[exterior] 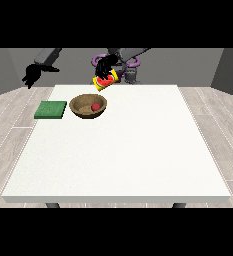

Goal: Pick the cup and pour the ball into the bowl, then pick the bowl and place it on the pad

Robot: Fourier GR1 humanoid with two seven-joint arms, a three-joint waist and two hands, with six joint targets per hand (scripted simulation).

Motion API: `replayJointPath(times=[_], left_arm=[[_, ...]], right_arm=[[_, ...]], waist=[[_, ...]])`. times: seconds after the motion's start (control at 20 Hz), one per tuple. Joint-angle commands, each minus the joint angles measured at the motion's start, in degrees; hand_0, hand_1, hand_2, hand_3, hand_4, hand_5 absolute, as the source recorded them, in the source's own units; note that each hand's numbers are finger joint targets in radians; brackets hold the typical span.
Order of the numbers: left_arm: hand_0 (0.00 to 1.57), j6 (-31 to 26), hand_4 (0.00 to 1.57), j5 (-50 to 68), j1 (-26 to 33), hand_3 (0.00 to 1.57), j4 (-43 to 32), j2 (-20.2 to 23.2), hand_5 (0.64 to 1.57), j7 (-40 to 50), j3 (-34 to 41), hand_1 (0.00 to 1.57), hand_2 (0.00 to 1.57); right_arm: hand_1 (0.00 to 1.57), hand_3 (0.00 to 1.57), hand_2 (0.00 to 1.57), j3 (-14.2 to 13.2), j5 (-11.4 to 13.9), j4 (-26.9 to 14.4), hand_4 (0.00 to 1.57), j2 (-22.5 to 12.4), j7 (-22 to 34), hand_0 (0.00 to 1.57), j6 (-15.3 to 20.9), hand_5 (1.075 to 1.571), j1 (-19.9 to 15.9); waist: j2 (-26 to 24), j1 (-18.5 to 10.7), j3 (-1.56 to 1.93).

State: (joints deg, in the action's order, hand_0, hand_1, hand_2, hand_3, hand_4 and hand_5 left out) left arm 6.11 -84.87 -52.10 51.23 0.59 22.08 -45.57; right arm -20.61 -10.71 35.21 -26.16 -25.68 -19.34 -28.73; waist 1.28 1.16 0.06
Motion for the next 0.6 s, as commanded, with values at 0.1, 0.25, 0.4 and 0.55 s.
replayJointPath(times=[0.1,0.25,0.4,0.55], left_arm=[[1.55,-5.16,1.19,-5.80,-4.28,1.57,-0.65,0.63,1.466,-2.51,0.26,1.55,1.57],[1.53,-7.23,1.21,-6.90,-1.34,1.57,3.98,-0.54,1.457,-3.17,0.90,1.53,1.57],[1.51,-4.35,1.21,-8.79,-0.89,1.57,2.91,1.31,1.459,-3.79,2.61,1.51,1.57],[1.35,-1.74,1.19,-0.15,0.93,1.57,5.24,0.88,1.456,-5.01,9.57,1.35,1.57]], right_arm=[[0.00,0.21,0.00,1.16,0.96,0.28,0.00,1.95,-2.21,0.00,1.19,1.517,0.92],[0.00,0.14,0.00,-0.53,-0.21,-1.40,0.00,-0.56,-2.77,0.00,-0.05,1.520,2.13],[0.00,0.00,0.00,-0.11,-0.74,-1.23,0.20,0.16,0.72,0.00,0.41,1.546,0.59],[0.00,0.00,0.00,0.51,-1.59,-1.44,0.46,1.16,4.51,0.00,-1.62,1.557,0.03]], waist=[[-0.11,-0.24,-0.03],[-0.59,-1.79,-0.03],[0.52,-1.80,-0.05],[-0.19,-2.29,-0.14]])
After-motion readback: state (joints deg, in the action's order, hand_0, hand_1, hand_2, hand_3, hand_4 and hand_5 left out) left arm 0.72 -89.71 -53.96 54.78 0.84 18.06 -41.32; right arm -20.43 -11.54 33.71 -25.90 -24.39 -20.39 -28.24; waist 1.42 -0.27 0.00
